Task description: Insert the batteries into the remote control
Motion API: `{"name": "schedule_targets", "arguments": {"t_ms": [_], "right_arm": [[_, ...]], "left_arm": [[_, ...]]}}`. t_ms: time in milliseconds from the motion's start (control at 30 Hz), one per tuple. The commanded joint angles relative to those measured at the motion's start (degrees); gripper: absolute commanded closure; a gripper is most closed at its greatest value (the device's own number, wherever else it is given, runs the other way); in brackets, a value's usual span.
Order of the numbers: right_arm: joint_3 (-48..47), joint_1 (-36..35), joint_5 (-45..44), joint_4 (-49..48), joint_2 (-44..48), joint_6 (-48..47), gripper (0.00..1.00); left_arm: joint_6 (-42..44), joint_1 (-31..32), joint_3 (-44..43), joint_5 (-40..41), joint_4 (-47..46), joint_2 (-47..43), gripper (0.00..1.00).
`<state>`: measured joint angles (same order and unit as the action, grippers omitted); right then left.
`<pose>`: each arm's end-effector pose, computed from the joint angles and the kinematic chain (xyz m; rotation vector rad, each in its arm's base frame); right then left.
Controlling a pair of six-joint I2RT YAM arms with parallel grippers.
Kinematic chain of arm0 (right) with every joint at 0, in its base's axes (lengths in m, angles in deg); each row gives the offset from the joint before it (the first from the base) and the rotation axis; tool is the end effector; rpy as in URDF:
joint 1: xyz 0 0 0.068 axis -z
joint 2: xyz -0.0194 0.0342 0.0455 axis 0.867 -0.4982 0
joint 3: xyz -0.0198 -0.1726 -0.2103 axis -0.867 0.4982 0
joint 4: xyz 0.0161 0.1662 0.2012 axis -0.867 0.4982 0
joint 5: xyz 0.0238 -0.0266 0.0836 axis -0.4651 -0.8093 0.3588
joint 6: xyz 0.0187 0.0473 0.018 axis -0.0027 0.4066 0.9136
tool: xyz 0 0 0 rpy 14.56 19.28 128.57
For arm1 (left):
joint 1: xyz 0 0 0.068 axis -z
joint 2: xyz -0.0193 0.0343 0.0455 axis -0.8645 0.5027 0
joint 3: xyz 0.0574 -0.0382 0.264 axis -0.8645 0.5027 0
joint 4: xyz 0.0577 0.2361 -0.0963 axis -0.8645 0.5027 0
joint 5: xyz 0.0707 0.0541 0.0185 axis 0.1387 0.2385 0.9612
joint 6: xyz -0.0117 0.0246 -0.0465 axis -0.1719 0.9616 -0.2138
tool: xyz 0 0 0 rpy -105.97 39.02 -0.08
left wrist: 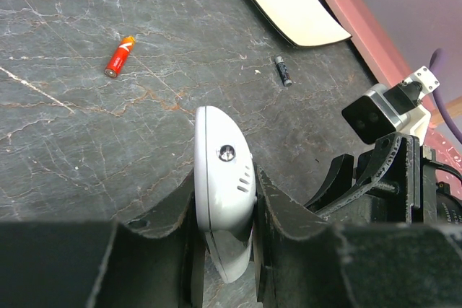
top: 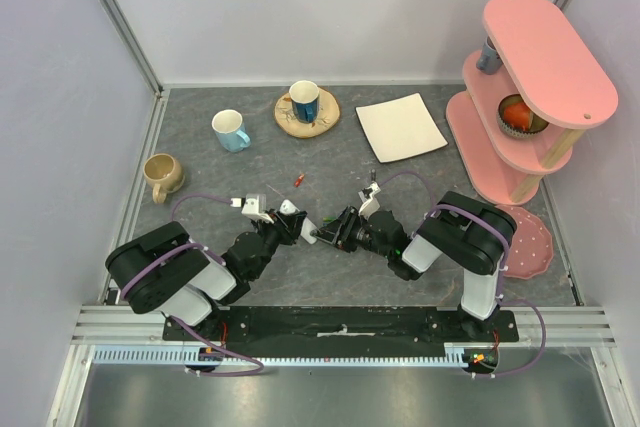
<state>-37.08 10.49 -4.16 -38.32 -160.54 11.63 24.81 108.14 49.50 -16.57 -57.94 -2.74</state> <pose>0.1837 0.2235 0.0966 0.3818 2.1650 1.5311 0.1427 -0.1397 0.1322 -0.1171 1.7043 -0.7793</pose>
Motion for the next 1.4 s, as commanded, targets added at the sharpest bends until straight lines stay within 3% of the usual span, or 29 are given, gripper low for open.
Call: {"name": "schedule_targets", "arguments": {"t_ms": [0, 1367], "right_arm": [[-0.8, 0.6, -0.9, -1.4, -0.6, -1.2, 0.53], [-3.7, 1.1, 2.3, -6.2, -1.7, 0.1, 0.55]], "left_arm": [[-1.5, 0.6, 4.7, 1.1, -17.2, -0.2, 0.98], [-3.8, 0.6, 3.9, -0.7, -17.2, 2.2, 0.98]]}}
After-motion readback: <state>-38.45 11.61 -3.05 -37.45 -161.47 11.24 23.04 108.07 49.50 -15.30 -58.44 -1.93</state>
